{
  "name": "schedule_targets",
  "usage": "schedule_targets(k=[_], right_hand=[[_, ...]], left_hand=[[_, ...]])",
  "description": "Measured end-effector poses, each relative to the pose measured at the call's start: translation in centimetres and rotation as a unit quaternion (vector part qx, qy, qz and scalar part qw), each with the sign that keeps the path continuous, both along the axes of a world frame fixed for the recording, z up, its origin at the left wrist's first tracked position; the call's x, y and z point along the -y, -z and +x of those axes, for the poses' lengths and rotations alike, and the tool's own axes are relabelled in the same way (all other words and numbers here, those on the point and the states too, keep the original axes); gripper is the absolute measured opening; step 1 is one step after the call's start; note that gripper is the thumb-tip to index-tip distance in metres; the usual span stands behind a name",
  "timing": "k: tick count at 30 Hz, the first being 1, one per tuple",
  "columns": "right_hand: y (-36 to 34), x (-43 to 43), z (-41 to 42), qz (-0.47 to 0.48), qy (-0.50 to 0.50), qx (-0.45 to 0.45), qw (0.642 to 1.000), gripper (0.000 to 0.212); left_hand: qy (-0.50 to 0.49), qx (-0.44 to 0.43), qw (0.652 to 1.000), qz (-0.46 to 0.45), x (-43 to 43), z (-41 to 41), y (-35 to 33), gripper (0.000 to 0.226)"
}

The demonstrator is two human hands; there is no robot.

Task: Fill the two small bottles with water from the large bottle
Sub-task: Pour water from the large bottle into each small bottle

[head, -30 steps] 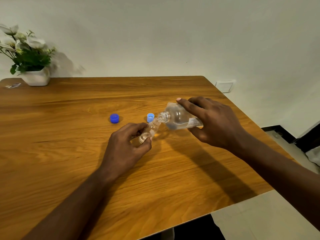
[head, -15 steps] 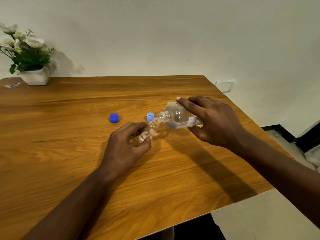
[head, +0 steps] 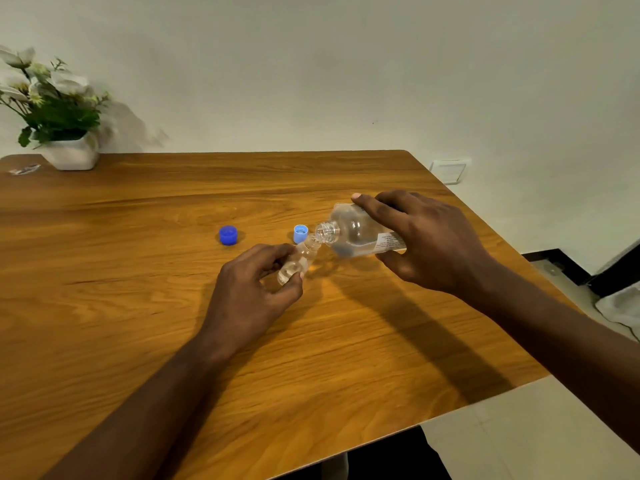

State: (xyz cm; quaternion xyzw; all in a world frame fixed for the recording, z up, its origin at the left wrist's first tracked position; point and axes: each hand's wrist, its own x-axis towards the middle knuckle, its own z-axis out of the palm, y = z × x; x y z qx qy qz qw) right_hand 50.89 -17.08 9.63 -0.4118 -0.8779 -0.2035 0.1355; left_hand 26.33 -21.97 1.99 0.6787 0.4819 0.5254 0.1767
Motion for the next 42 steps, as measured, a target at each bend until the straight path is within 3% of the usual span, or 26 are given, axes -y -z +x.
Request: schedule_targets(k=[42], right_hand=[[-0.33, -0.13, 0.0, -0.004, -0.006, 0.011, 1.0, 0.08]], left_hand=[[0.001, -0.006, 1.0, 0.006, 0.01, -0.05, 0.01, 0.037]])
